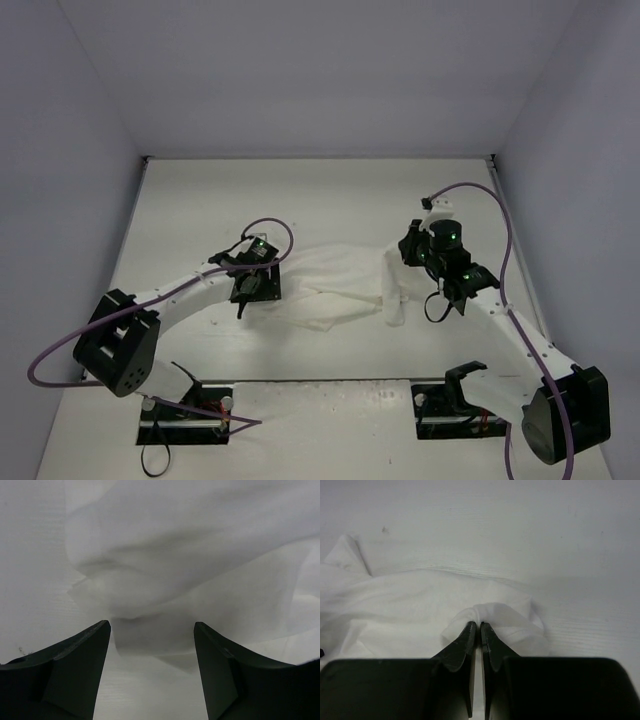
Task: Fold and stack the t-shirts
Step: Flatten out the tshirt
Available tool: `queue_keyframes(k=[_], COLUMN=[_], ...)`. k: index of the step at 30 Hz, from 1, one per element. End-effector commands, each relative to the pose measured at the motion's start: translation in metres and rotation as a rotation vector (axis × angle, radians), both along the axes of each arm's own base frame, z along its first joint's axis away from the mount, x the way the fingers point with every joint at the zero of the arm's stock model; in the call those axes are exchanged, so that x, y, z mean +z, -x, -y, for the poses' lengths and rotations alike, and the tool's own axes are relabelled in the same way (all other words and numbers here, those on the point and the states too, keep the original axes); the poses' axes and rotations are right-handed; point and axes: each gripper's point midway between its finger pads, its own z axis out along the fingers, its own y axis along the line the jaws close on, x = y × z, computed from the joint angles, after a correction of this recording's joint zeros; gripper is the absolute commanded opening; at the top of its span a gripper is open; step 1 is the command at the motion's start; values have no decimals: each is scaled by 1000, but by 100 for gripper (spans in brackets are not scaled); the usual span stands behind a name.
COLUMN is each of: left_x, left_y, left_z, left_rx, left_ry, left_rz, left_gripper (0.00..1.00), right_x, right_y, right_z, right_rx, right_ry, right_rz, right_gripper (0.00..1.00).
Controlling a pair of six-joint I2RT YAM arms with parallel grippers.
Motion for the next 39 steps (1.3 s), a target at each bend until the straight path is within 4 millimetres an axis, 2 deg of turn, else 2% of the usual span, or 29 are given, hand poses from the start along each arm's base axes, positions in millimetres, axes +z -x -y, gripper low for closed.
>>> queue_keyframes(k=[1, 3, 5, 7, 9, 12, 13, 16, 18, 19, 20, 21, 22, 24, 25, 26, 28, 29, 30, 31, 32, 34, 36, 39], left_x=[10, 7, 4, 1, -1, -3, -1, 10, 36, 60, 92, 120, 140, 197, 197, 206, 212, 215, 218, 231, 242, 250, 254, 208], left_y=[0, -1, -6, -10, -13, -17, -21, -27, -45, -59, -78, -93, -102, -139, -152, -169, -203, -216, -220, -230, -235, -232, -229, -210], left_z=[-4, -7, -9, -3, 3, 4, 7, 5, -5, -13, -28, -38, -38, -61, -70, -75, -80, -78, -80, -76, -74, -74, -75, -81], left_rx=[97, 98, 84, 53, 37, 13, 7, -14, -7, 5, 31, 39, 21, 45, 47, 62, 85, 83, 95, 89, 84, 96, 102, 100], left_ry=[33, 16, -18, -17, -3, -9, -2, -7, -15, -10, -2, 1, 4, -14, -42, -41, -16, 9, 20, 47, 62, 87, 95, 47], left_rz=[37, 41, 43, 29, 28, 26, 29, 42, 83, 129, 198, 266, 315, 457, 467, 513, 555, 560, 567, 601, 647, 701, 720, 596], left_gripper=[63, 63, 59, 45, 38, 14, 1, 0, 0, 0, 0, 0, 0, 0, 0, 2, 16, 19, 22, 31, 47, 66, 72, 72], right_x=[30, 28, 27, 25, 25, 23, 24, 27, 36, 45, 56, 59, 65, 82, 92, 88, 83, 81, 80, 81, 83, 86, 82, 76], right_y=[-6, -5, -5, -4, -4, -2, -2, -3, -6, -8, -12, -13, -16, -30, -35, -42, -58, -64, -70, -79, -89, -102, -106, -110], right_z=[-3, -4, -4, -3, -3, -3, -4, -2, 1, 2, 4, 5, 6, 7, 7, 5, 13, 16, 18, 25, 29, 30, 26, 16], right_rx=[11, 17, 18, 18, 17, 16, 17, 10, 2, 2, 2, 3, -3, -7, -3, 2, -46, -61, -74, -103, -124, -145, -132, -95], right_ry=[-33, -35, -35, -31, -32, -36, -39, -30, -16, -5, 14, 31, 35, 73, 83, 101, 140, 151, 157, 158, 152, 142, 136, 114], right_rz=[104, 100, 97, 95, 94, 88, 89, 97, 112, 129, 150, 155, 166, 195, 215, 200, 182, 171, 164, 156, 152, 148, 136, 116], right_gripper=[0, 0, 0, 0, 0, 0, 0, 0, 0, 0, 0, 0, 0, 0, 0, 0, 0, 0, 0, 0, 0, 0, 0, 0])
